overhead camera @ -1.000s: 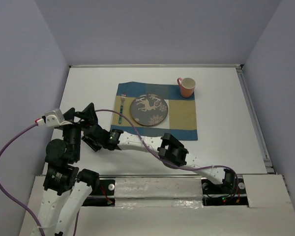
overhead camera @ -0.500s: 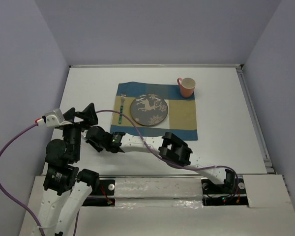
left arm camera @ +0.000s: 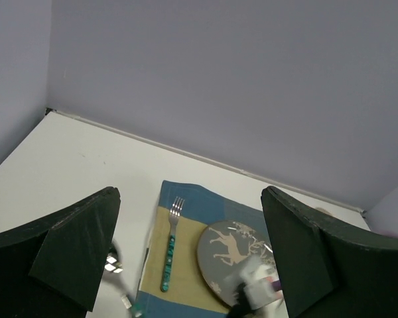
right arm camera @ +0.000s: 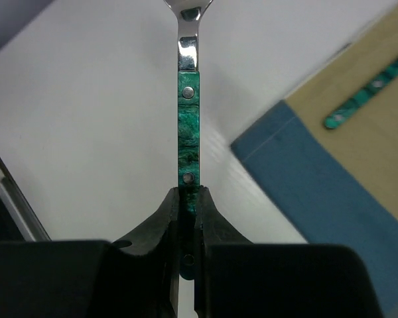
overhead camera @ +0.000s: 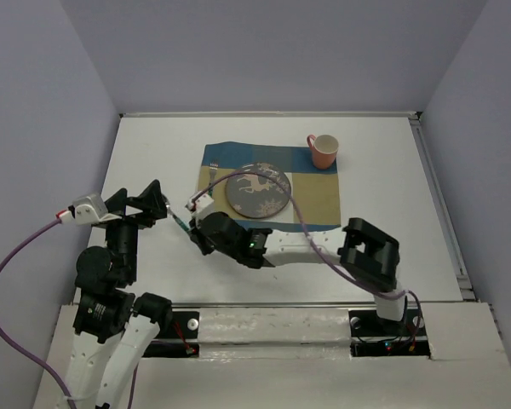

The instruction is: Set the dinner table for one person

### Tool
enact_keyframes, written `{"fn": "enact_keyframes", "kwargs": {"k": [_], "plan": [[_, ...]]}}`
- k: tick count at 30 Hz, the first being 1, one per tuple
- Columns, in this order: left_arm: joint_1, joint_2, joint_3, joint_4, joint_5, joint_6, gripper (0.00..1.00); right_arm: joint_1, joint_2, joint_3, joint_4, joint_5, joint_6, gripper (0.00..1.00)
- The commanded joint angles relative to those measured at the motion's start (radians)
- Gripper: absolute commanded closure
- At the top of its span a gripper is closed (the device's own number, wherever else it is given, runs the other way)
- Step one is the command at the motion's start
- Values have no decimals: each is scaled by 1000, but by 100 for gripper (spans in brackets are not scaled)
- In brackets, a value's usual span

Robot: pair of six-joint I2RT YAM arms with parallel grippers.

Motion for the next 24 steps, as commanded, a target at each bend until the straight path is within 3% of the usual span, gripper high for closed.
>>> {"fn": "enact_keyframes", "kwargs": {"k": [1,9,15,24], "plan": [[-5,-9,-14,25,4,-5,1,-87,-265,-217,270,144,76,100],[-23,-14,-20,30,46,-12,1,-371,-507,-575,164,253,198,100],[-40,-19,-22,28,53,-12,1,-488,-567,-647,115,251,174,100],[-60,-17,-23,28,61,-14,1,-580,-439,-598,69,250,203,100]]}}
